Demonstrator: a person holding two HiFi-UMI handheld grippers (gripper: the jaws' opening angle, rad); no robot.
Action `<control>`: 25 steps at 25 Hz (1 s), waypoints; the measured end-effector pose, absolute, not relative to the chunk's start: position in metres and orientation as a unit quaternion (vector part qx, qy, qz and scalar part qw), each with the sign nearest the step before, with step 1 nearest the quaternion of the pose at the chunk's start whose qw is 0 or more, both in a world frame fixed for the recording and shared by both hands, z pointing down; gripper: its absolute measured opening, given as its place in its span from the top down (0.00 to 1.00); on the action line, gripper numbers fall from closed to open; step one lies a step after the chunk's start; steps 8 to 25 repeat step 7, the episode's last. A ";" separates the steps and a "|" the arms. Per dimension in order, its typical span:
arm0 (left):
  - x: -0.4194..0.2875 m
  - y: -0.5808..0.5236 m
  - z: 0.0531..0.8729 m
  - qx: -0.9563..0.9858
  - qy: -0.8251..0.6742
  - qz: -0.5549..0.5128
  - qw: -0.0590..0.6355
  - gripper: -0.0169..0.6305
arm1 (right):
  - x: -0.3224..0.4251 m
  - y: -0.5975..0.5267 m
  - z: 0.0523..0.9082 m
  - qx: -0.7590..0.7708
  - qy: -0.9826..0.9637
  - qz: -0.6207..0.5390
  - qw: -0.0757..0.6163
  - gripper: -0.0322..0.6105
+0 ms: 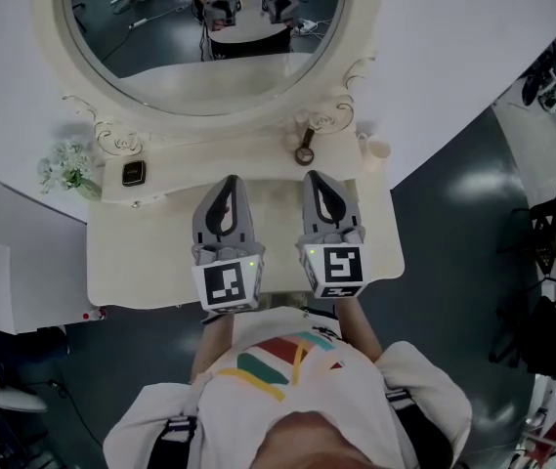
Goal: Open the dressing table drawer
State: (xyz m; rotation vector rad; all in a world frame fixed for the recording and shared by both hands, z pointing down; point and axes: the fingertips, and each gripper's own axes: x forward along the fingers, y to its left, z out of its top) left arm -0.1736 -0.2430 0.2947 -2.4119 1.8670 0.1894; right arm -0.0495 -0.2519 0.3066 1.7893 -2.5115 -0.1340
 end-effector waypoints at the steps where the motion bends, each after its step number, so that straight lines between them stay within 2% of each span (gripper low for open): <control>1: -0.174 -0.243 0.295 -0.789 0.609 0.063 0.042 0.96 | -0.050 -0.252 0.307 0.580 -0.813 -0.042 0.028 0.95; 25: -0.175 -0.239 0.293 -0.796 0.604 0.038 0.028 0.96 | -0.054 -0.250 0.307 0.580 -0.813 -0.041 0.029 0.95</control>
